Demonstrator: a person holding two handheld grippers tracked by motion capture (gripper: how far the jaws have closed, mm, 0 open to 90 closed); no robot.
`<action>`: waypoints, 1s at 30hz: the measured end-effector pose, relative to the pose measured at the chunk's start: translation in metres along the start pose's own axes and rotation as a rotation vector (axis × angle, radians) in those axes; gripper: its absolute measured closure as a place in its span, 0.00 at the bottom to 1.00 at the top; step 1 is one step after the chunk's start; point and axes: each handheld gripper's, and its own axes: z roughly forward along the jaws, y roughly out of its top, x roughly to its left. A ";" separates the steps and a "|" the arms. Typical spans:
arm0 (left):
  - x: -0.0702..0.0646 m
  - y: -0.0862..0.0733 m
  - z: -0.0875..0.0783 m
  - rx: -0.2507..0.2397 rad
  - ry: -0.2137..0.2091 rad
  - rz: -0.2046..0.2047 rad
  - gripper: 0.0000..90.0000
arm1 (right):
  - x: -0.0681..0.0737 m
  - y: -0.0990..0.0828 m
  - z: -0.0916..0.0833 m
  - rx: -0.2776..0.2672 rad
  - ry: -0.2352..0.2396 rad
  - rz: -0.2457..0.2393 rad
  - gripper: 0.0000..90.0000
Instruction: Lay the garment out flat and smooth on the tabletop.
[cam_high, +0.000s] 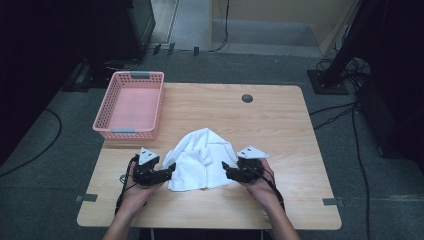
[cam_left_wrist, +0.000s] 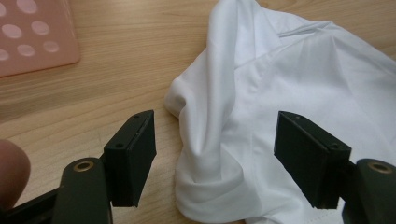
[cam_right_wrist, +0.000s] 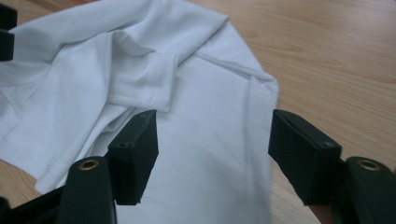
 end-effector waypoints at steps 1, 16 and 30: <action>0.000 0.000 0.000 0.003 0.004 0.000 0.38 | 0.004 0.000 0.003 0.009 0.001 -0.014 0.39; 0.011 -0.005 0.003 0.031 0.038 -0.011 0.93 | 0.038 -0.010 0.045 0.104 -0.025 -0.061 0.39; 0.016 -0.003 -0.002 0.009 0.050 -0.019 0.93 | 0.025 -0.032 0.019 0.085 0.006 -0.080 0.39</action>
